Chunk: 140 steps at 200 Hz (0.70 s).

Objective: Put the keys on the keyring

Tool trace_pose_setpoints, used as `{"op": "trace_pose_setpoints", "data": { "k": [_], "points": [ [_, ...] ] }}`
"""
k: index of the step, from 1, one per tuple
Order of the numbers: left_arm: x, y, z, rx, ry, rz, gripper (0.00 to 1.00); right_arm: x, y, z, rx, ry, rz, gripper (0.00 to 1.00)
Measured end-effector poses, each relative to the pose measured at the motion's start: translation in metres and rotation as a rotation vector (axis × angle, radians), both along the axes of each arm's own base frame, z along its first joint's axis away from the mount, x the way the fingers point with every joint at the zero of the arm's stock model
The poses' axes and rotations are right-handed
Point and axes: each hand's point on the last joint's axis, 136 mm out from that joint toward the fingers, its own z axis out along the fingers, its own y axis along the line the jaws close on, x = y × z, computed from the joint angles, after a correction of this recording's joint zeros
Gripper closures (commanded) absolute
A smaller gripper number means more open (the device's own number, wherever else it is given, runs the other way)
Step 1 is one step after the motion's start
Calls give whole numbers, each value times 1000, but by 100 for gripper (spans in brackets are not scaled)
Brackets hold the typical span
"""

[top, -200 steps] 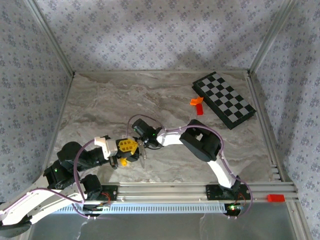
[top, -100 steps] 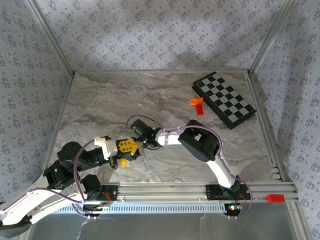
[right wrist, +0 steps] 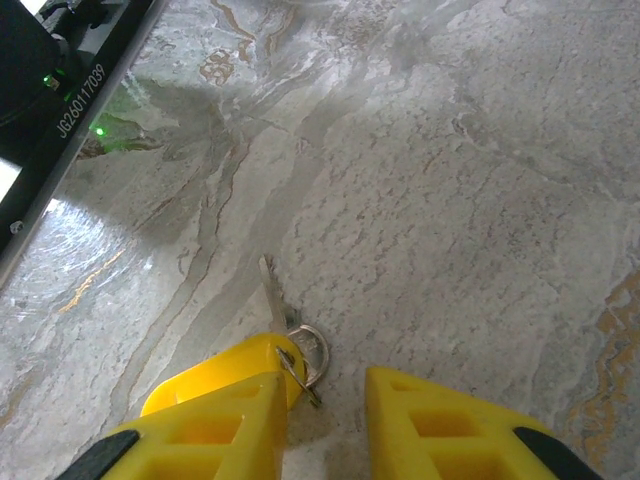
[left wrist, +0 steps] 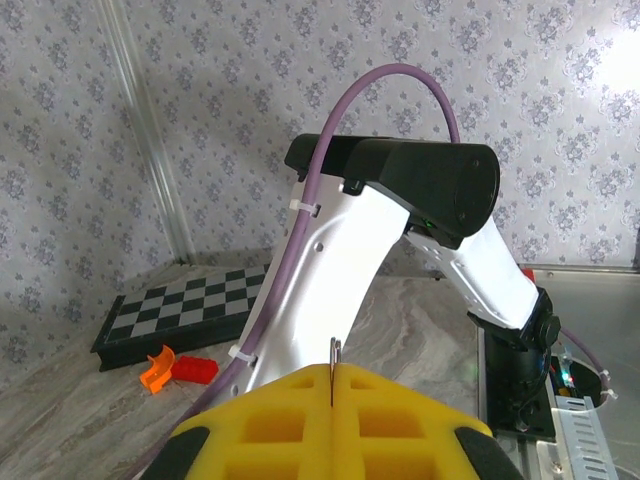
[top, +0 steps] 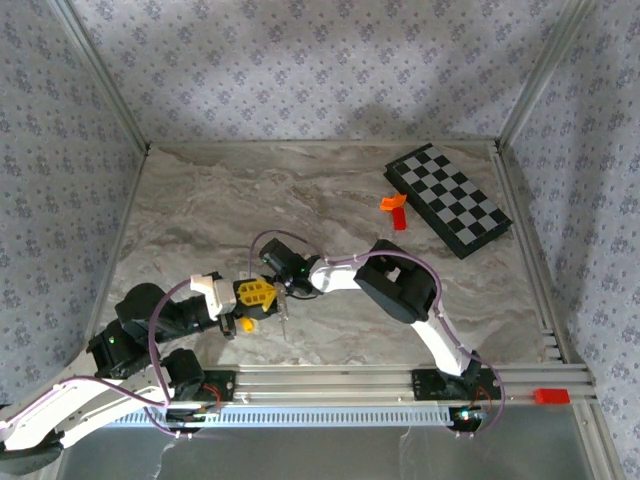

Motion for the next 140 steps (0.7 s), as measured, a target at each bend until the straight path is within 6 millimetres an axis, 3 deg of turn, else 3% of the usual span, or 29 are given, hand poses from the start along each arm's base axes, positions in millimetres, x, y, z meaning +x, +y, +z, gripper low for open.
{"op": "trace_pose_setpoints", "data": {
  "k": [140],
  "points": [
    [-1, 3, 1, -4, -3, 0, 100, -11, 1, -2, -13, 21, 33, 100]
  ]
}}
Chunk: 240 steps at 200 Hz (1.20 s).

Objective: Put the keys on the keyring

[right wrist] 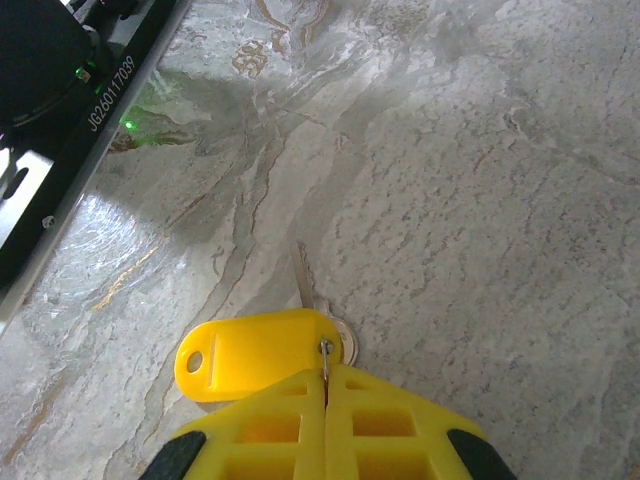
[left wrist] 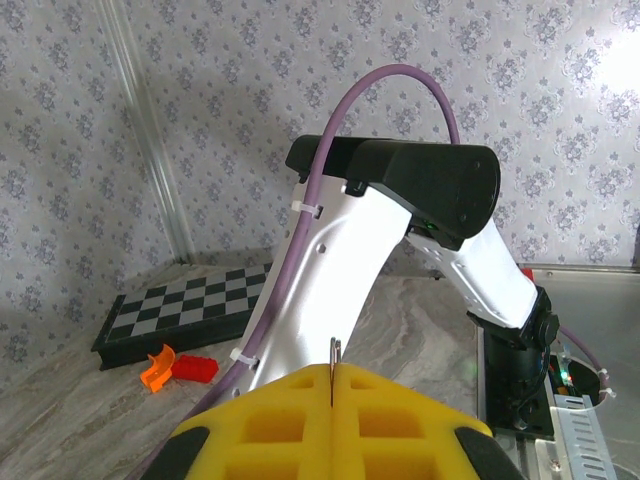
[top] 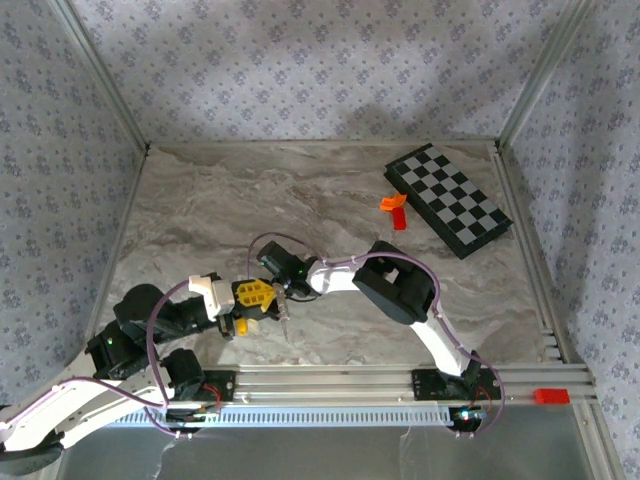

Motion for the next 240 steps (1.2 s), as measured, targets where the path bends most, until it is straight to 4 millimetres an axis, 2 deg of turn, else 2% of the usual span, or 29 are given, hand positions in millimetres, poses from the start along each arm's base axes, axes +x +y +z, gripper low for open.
{"op": "trace_pose_setpoints", "data": {
  "k": [44, 68, 114, 145, 190, 240],
  "points": [
    [0, 2, 0, -1, -1, 8, 100, 2, -2, 0, 6, 5, -13, 100],
    [0, 2, 0, 0, 0, 8, 100, 4, -13, 0, 6, 30, -50, 100],
    [2, 2, 0, 0, 0, 16, 100, 20, -55, 2, -56, 54, -217, 100],
    [1, 4, -1, 2, 1, 19, 100, 28, -85, 12, -95, 36, -350, 100],
    [-3, 12, 1, -10, -19, 23, 100, 26, -121, 33, -130, 18, -495, 100],
    [0, 9, -7, 26, -9, 28, 100, 19, -168, 36, -234, 31, -662, 100]
  ]
}}
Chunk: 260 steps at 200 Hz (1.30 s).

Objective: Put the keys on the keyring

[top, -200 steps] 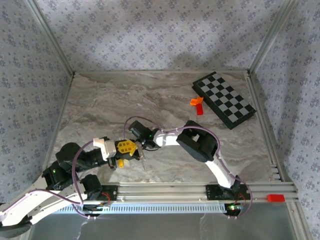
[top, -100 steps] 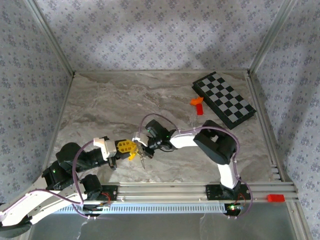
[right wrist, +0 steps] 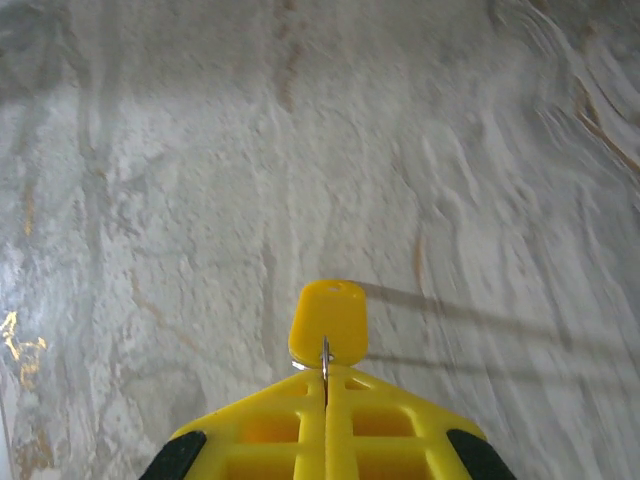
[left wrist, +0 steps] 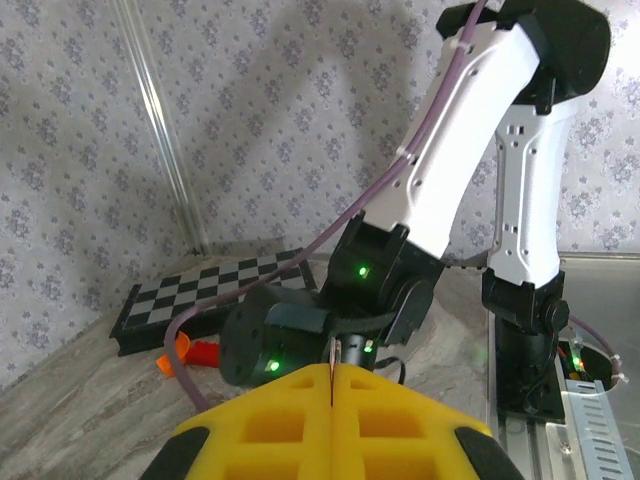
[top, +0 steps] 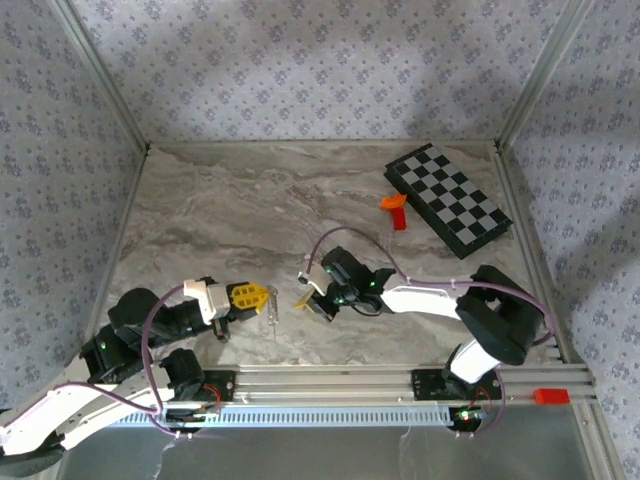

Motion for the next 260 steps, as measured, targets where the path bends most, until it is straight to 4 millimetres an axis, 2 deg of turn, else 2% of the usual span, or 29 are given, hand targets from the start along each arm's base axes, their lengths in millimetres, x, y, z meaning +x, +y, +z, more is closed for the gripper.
{"op": "trace_pose_setpoints", "data": {
  "k": [48, 101, 182, 200, 227, 246, 260],
  "points": [
    [5, -4, -12, 25, 16, 16, 100, -13, -27, -5, -79, 31, -90, 100],
    [12, -12, -27, 70, 42, 26, 100, -24, -60, -23, -146, 116, -196, 100],
    [17, -21, -37, 95, 56, 26, 100, -36, -70, -30, -155, 166, -207, 100],
    [18, -22, -39, 101, 60, 25, 100, -40, -70, -21, -112, 159, -193, 100],
    [19, -24, -41, 109, 64, 25, 100, -45, -67, 4, -10, 117, -152, 100],
    [19, -25, -43, 115, 65, 22, 100, -49, -64, 34, 88, 57, -101, 100],
    [19, -27, -45, 125, 65, 17, 100, -53, -63, 63, 173, -10, -56, 100]
  ]
}}
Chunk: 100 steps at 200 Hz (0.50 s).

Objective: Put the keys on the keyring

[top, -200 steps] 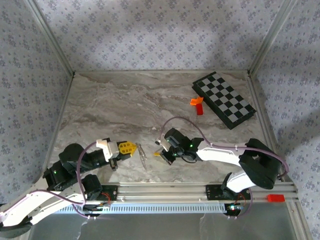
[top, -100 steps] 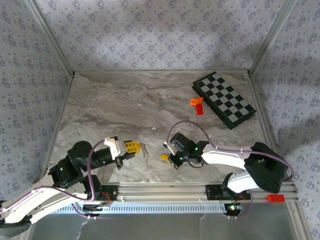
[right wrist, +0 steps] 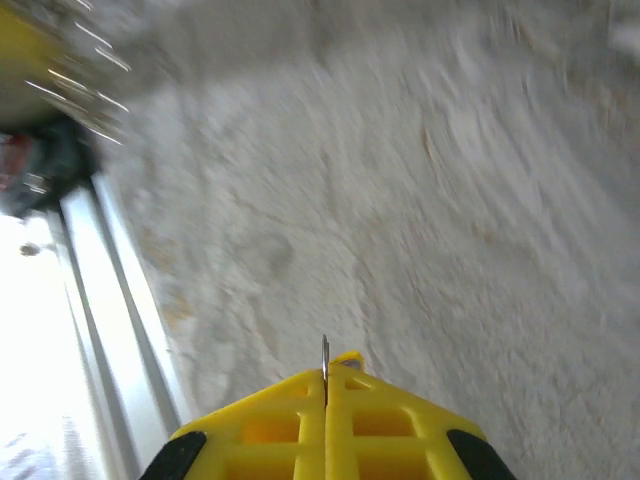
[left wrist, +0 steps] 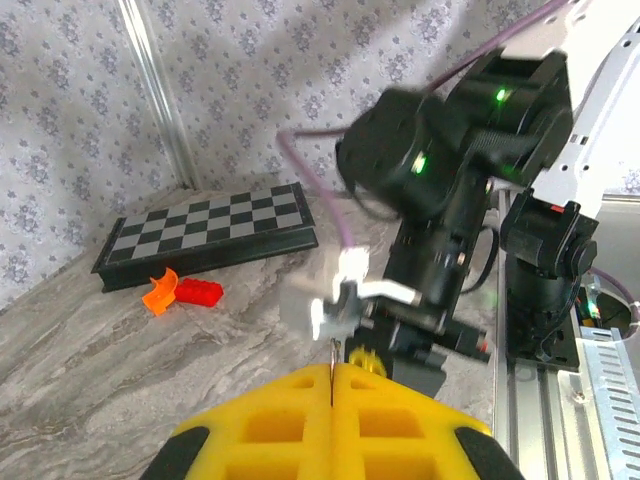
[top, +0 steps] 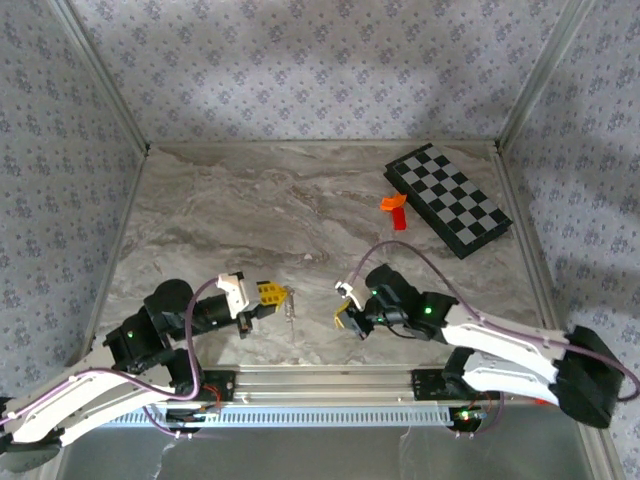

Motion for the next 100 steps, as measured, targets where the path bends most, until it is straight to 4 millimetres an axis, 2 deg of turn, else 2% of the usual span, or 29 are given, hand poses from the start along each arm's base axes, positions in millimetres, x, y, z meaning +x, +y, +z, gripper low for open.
{"op": "trace_pose_setpoints", "data": {
  "k": [29, 53, 100],
  "points": [
    [0, -6, -6, 24, 8, -16, 100, -7, -2, 45, 115, -117, 63, 100],
    [1, -11, -14, 53, 20, -28, 100, -10, 0, 67, 134, -157, 92, 100],
    [2, -20, -27, 99, 38, -57, 100, -31, 14, 118, 118, -218, 201, 100]
  ]
}}
